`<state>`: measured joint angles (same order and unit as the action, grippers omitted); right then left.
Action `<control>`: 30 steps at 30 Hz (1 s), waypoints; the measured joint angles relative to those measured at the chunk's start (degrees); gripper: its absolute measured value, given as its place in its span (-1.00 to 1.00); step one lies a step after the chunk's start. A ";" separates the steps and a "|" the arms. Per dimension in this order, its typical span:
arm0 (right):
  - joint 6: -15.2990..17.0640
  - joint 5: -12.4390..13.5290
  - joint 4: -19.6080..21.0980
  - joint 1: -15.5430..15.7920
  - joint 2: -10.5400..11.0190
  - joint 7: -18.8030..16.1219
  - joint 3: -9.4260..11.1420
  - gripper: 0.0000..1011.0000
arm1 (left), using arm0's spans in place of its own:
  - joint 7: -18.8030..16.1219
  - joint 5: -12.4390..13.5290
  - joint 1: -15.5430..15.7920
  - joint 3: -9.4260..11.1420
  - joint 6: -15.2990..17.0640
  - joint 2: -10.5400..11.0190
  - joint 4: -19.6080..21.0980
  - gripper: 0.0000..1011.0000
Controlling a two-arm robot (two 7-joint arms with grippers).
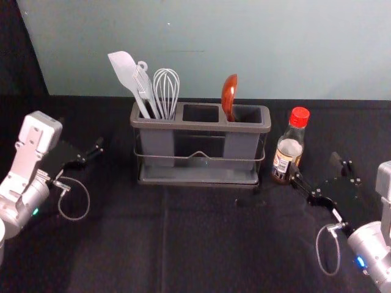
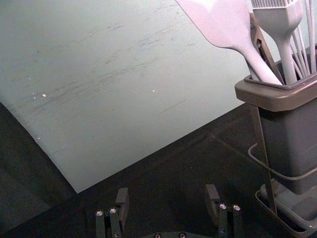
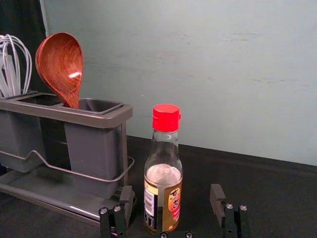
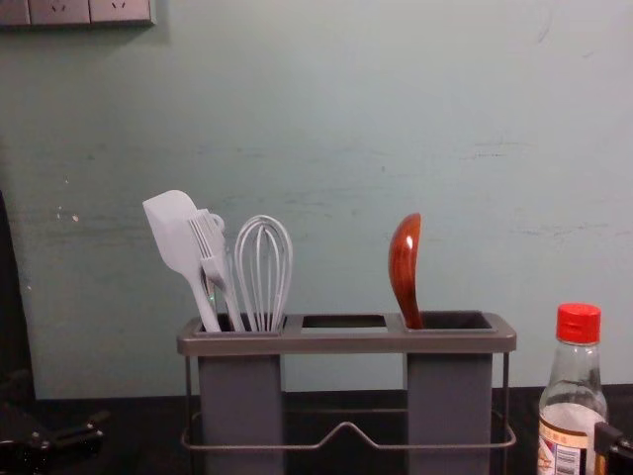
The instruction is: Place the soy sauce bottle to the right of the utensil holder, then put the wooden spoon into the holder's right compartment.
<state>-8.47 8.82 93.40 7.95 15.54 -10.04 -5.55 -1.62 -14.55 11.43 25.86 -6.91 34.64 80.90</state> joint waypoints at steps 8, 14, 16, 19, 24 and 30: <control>0.00 0.07 0.07 0.01 0.10 0.01 -0.06 0.98 | 0.00 0.00 0.00 0.00 0.00 0.00 0.00 0.99; 0.00 0.12 0.12 0.01 0.15 0.02 -0.09 0.98 | 0.00 0.00 0.00 0.00 0.00 0.00 0.00 0.99; 0.01 0.13 0.13 0.02 0.16 0.03 -0.11 0.98 | 0.00 0.00 0.00 0.00 0.00 0.00 0.00 0.99; 0.01 0.15 0.15 0.02 0.18 0.03 -0.13 0.98 | 0.00 0.00 0.00 0.00 0.00 0.00 0.00 0.99; 0.02 0.18 0.18 0.02 0.20 0.04 -0.15 0.98 | 0.00 0.00 0.00 0.00 0.00 0.00 0.00 0.99; 0.04 0.20 0.21 0.01 0.22 0.04 -0.15 0.98 | 0.00 0.00 0.00 0.00 0.00 0.00 0.00 0.99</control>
